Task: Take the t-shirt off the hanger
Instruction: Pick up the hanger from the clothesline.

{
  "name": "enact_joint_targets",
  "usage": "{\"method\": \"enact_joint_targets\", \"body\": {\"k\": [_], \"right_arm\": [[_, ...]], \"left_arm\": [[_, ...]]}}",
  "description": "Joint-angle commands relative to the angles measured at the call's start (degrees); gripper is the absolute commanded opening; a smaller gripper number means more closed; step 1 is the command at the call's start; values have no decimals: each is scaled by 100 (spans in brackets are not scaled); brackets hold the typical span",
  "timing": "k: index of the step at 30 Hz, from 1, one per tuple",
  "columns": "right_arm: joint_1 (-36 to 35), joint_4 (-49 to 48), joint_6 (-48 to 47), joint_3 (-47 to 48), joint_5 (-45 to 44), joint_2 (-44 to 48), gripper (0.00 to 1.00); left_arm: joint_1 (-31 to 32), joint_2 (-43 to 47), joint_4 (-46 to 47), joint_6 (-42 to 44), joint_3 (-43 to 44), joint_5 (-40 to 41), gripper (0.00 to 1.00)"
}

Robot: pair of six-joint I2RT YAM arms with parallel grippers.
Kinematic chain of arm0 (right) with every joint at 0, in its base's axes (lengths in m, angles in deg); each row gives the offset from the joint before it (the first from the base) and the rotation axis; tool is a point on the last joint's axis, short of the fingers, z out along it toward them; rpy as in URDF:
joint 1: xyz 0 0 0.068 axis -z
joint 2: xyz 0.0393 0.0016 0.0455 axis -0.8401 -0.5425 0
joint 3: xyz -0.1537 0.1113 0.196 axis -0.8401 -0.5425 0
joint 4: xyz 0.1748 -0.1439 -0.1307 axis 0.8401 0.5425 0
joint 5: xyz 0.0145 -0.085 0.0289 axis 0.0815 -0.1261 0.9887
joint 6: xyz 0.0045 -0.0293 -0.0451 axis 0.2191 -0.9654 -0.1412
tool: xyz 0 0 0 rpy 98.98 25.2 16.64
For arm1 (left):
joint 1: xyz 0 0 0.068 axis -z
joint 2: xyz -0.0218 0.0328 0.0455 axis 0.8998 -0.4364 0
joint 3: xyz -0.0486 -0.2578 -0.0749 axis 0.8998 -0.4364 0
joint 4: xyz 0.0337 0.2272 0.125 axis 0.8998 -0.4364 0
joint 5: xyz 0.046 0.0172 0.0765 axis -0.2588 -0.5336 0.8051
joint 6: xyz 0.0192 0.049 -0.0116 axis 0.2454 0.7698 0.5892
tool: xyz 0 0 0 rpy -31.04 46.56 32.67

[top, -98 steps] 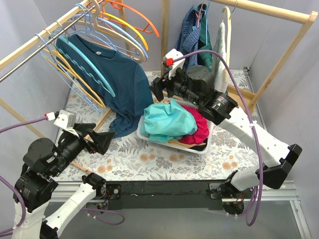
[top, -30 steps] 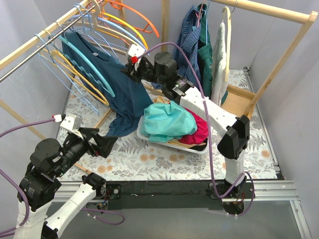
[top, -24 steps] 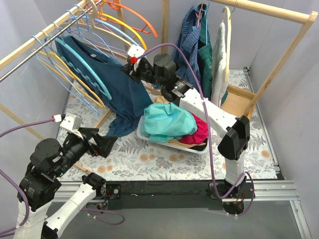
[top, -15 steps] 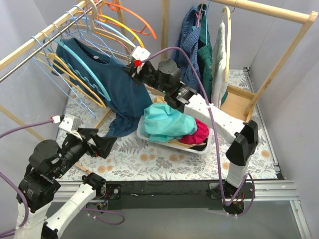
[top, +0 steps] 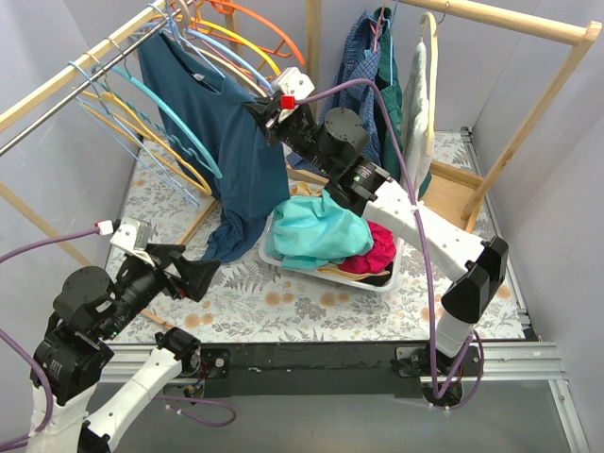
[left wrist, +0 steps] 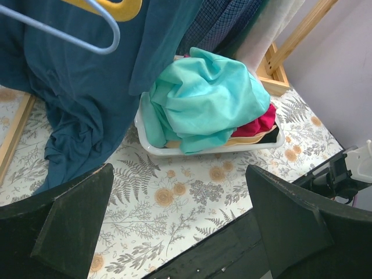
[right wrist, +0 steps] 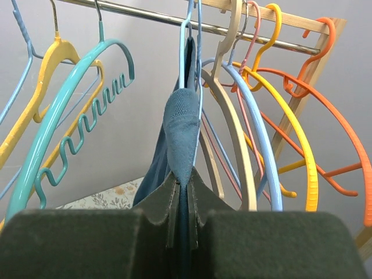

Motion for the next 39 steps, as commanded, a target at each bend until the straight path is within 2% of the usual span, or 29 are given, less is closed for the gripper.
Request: {"method": "enact_joint_targets", "body": {"k": [1,9,14,17,21,22,25,28,33,39], "right_arm": [[-72,-772,90,-140,-77,550,1],[-546,-543,-103,-1713,223,1963,1],[-968,-376,-174,-2827,65,2817,1],[-1232,-288,-60,-3548,-408,3458,1],[-1356,-25,299,-4278,-656,4319,1],[-1364,54,379,-4394,-647,4443,1],[-1400,467,713,-4983,-604,4927,1],[-1452,977,967,-5474,-392,5287,1],[-1505,1321,1469,-6196,-700,5919,1],[-1505,1557,1593,-6365,-648,6281,1]], "left_arm": [[-15,32,-207,-4,206,32,98],[-15,-20,-199,111,373,-47,98],[-15,-38,-155,234,662,-152,98],[-15,-12,-129,321,900,-302,98],[-14,41,-23,453,1102,-924,98],[-15,32,3,532,1128,-1431,98],[-6,24,100,498,1287,-2049,98],[-15,-3,83,471,1313,-2016,98],[-15,-125,47,383,989,-1445,98],[-23,-346,293,331,383,-1689,98]]}}
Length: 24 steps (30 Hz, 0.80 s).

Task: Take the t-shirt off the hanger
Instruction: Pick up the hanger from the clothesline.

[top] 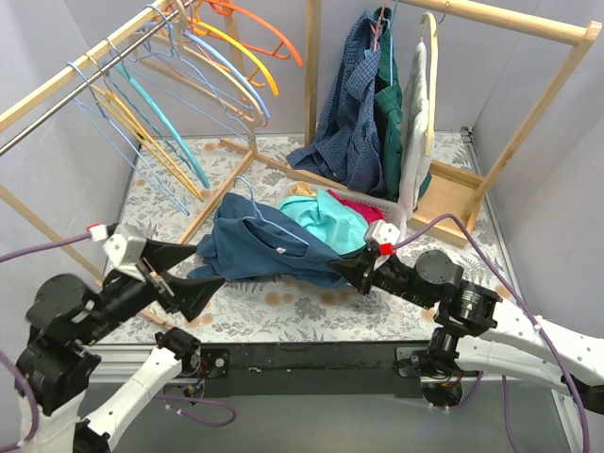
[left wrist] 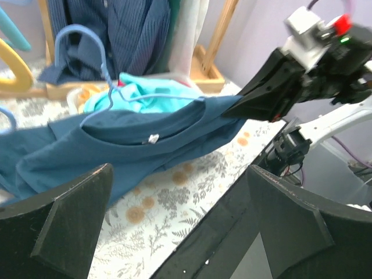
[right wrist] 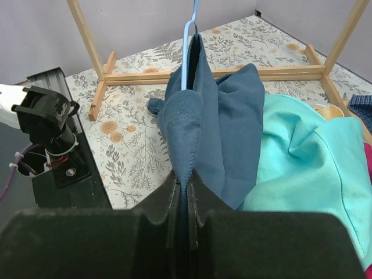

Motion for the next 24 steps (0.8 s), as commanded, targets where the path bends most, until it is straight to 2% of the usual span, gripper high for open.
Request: {"method": "enact_joint_targets", "body": {"k": [1,5,11,17,24], "right_arm": [[-19,-58,190,167,45,229,1],[-19,328,101,404,599,159,1],[-19,189,286,448,1749,220,1],[-19,-584,567,466,2383,282,1],[-19,-874,638,554,2463,229,1]], "left_arm": [[-15,-271,203,-37,-490,-232,98],[-23,-87,870,-46,-684,-839,98],[-15,-113,1057,25,-860,-1595,98],[-23,-113,1074,7,-1089,-1473,98],[-15,-95,978,-11,-966,-1385,98]]}}
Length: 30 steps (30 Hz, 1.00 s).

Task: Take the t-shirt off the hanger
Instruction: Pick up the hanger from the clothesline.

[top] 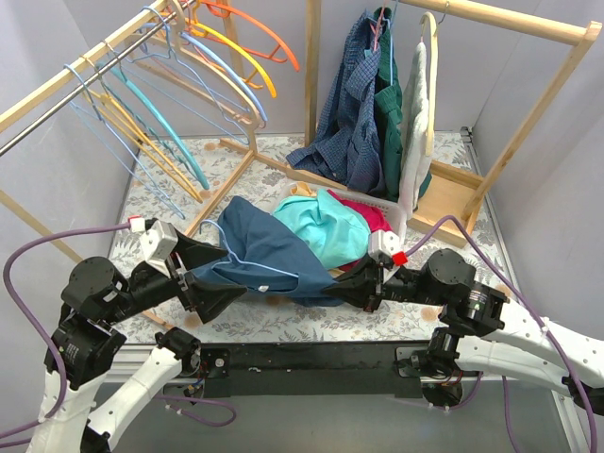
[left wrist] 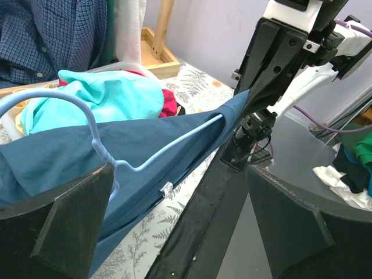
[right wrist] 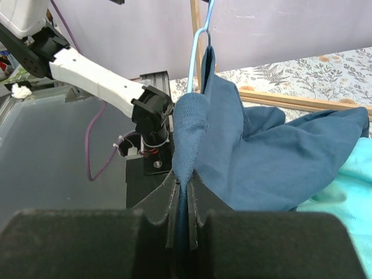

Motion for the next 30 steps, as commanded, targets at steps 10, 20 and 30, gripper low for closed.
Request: {"method": "enact_joint_targets", "body": {"k": [10,20,30], "right_arm": [[-21,-681,47,533,218,179,1],[-21,-830,170,445,420,22,1],[-21,-1894,346,67,289,-260,1]], "left_arm": [[-23,95,-267,106,127,1026,98],[-15,157,312,-60,-119,319,97],[-23,78,595,-255,-313,-449,52]]}}
